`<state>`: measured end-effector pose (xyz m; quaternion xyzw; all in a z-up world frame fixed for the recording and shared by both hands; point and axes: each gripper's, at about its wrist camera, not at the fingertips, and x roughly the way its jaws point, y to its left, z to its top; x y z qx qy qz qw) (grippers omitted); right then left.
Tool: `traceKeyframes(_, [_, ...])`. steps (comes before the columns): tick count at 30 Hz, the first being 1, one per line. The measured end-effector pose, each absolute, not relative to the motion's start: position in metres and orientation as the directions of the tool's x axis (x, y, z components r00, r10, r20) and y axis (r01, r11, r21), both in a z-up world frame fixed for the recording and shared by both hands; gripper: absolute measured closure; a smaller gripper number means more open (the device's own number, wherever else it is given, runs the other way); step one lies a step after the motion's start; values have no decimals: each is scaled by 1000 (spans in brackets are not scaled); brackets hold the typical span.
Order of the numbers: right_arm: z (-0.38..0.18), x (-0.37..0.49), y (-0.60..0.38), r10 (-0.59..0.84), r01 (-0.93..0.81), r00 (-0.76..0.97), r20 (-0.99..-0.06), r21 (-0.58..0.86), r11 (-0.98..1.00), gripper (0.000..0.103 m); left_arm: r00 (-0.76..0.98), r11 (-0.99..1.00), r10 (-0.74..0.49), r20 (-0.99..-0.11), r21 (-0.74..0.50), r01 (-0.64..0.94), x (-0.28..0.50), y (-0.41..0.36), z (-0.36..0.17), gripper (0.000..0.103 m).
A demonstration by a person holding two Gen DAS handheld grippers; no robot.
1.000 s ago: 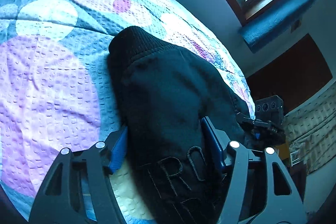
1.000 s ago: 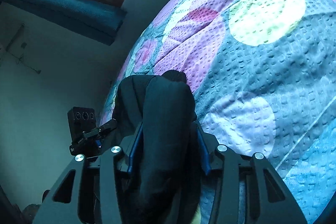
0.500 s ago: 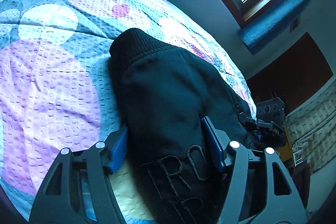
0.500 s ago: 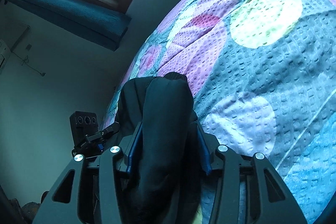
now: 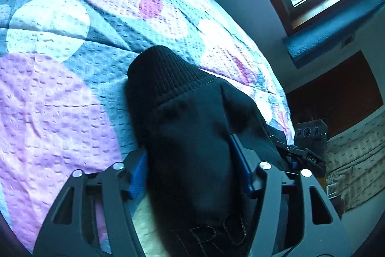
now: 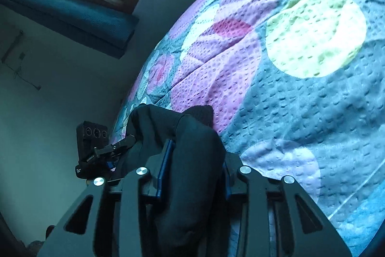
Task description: Fold small clothes
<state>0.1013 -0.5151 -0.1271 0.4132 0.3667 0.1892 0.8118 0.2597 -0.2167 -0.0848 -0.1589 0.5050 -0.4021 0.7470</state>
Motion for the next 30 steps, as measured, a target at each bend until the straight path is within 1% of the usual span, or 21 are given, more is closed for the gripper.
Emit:
traceKeyframes(2, [-132,102,-518,622,-8,662,-419,825,565,71,170,624,-761,-625,-636,454,260,-218,-87,46])
traceKeyframes(4, [-135,101,-520,630,-13,667,-397,840,542,71,162,615,-769,-618,-647,450,261,-218,-87,45])
traceKeyframes(5, [-134,99,-521,630,-16,672,-388,843,537,67,163,609,-775,-611,-652,452,260,-217,-84,43])
traceKeyframes(6, [-132,97,-522,633,-18,676,-377,850,526,65,165,601,-782,-600,-659,451,258,-214,-81,38])
traceKeyframes(7, [-130,94,-523,634,-16,680,-367,858,513,59,164,600,-785,-597,-667,441,256,-211,-78,28])
traceKeyframes(8, [-127,88,-525,635,-11,684,-359,866,501,49,159,595,-790,-592,-681,427,252,-206,-76,23])
traceKeyframes(9, [-126,81,-526,632,-7,690,-353,870,493,44,155,589,-796,-585,-691,419,247,-201,-75,16])
traceKeyframes(10, [-124,72,-528,631,-5,695,-345,875,484,38,156,587,-799,-581,-696,413,239,-196,-72,13])
traceKeyframes(11, [-123,65,-529,630,-5,698,-341,877,481,36,163,587,-799,-578,-694,416,229,-190,-69,13])
traceKeyframes(14, [-123,35,-529,647,3,686,-333,891,455,33,176,590,-796,-579,-680,435,199,-174,-61,11])
traceKeyframes(17, [-125,2,-526,653,16,681,-332,898,439,33,170,602,-784,-597,-664,444,164,-161,-60,10])
traceKeyframes(22, [-128,-40,-506,687,2,651,-323,906,424,31,128,576,-801,-585,-693,433,113,-150,-64,9])
traceKeyframes(24, [-127,-49,-497,695,-8,641,-324,903,429,30,111,563,-809,-578,-704,433,96,-152,-66,7])
traceKeyframes(25, [-127,-52,-492,697,-13,638,-327,900,435,30,106,564,-806,-582,-702,435,91,-154,-68,6])
traceKeyframes(27, [-126,-55,-483,693,-16,634,-343,890,455,30,114,602,-774,-623,-668,438,86,-162,-77,6])
traceKeyframes(28, [-124,-55,-478,690,-18,628,-360,880,475,35,122,607,-771,-626,-663,439,85,-163,-80,6])
traceKeyframes(29, [-123,-55,-473,678,-6,624,-387,866,500,53,128,605,-773,-622,-661,443,85,-163,-80,10])
traceKeyframes(30, [-123,-54,-468,664,17,618,-422,851,525,60,115,585,-789,-604,-680,443,85,-161,-79,28])
